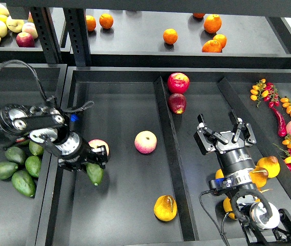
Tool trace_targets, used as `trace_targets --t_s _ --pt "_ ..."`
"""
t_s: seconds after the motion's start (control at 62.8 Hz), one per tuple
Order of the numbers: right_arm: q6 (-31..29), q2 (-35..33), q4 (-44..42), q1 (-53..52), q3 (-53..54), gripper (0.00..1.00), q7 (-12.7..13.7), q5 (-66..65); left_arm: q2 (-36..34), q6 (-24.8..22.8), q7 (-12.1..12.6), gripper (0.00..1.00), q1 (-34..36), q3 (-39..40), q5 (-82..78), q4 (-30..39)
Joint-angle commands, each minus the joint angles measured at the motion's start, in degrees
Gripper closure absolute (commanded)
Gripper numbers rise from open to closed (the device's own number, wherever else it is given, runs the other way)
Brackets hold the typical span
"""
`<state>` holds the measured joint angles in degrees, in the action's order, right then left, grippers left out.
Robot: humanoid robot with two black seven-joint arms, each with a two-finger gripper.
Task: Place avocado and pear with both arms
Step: 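Carry the avocado onto the avocado pile and open the left gripper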
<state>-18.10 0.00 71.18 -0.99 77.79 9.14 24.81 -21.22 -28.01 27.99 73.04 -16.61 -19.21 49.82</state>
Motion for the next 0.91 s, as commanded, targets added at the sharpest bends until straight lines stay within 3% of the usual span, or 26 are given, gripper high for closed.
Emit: trace_targets --t_s 0.0,0.207,0.287,0.892 --pt "0.1 0.0 0.0 -0.6 0.2 0.00 0.0 0.1 -6.8 0.0 0.0 0.70 0.2 0.6 0.1 0.5" --pt "0.2 0.0 0.0 -3.9 2.5 0.00 0.3 0.1 -19.2 0.0 0.0 0.70 -3.5 0.5 -1.0 1.6" --pt "0.2 0.0 -0.1 -5.0 3.2 0.00 0.3 0.0 -20.9 0.0 0.0 0.69 -5.4 0.5 -1.1 1.6" --pt "2.8 0.0 -0.5 -9.9 4.5 0.00 0.1 0.1 -19.1 0.0 0.0 0.63 -14.4 0.9 -4.4 0.0"
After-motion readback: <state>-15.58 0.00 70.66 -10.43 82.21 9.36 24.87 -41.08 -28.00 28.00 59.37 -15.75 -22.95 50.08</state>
